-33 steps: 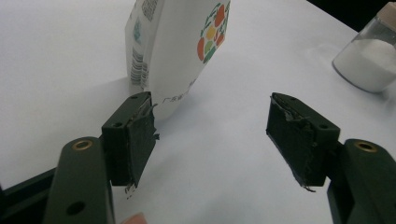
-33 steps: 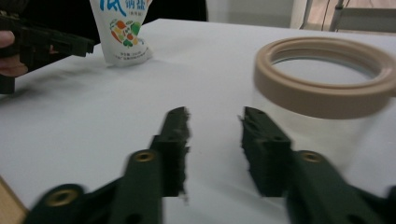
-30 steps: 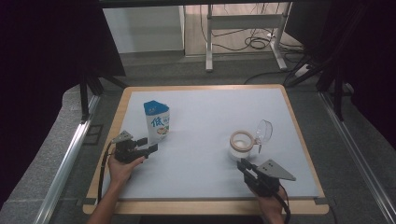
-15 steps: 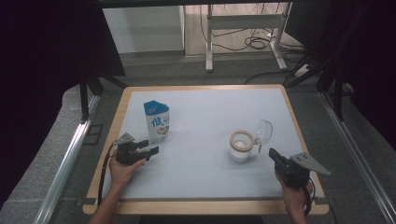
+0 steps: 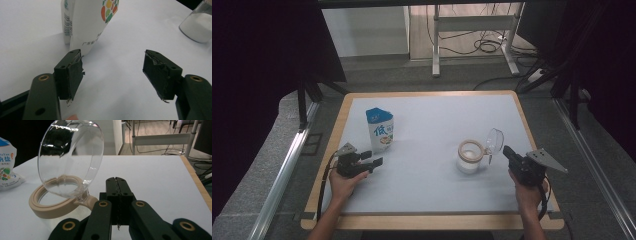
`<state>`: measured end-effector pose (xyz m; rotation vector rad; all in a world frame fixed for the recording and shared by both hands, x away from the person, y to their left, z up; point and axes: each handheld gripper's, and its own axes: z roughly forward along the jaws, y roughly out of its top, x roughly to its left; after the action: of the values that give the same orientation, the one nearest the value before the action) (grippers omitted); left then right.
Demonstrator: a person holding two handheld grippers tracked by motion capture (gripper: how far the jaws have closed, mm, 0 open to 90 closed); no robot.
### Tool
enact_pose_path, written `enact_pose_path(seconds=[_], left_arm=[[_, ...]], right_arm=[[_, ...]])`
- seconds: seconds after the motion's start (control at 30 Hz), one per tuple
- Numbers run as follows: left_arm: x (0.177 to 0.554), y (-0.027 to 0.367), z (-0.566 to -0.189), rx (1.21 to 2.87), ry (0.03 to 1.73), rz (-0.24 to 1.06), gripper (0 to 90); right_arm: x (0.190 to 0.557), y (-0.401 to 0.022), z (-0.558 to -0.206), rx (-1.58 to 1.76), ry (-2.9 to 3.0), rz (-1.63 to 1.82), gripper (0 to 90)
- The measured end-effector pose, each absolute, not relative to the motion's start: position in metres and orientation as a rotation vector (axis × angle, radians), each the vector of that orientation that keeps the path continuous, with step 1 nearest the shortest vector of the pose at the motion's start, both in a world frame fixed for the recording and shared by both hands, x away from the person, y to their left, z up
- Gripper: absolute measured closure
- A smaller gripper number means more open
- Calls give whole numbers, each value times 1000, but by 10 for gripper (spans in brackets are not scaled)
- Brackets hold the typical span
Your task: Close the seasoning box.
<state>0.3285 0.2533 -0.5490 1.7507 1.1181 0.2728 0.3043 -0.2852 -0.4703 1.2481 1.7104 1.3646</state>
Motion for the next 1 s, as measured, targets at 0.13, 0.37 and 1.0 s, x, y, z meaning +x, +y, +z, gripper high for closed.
enact_pose_path(seconds=[0.13,0.37,1.0], left_arm=[[328,253,-549,1752,1117,272,320],[327,252,-550,1755,1115,269,319],[325,249,-550,1764,1107,259,317]], right_arm=[[307,-283,-470,1248,1714,1371,900],[310,-274,-463,1215,1718,1394,900],[315,-248,-459,1152,1787,1420,900]])
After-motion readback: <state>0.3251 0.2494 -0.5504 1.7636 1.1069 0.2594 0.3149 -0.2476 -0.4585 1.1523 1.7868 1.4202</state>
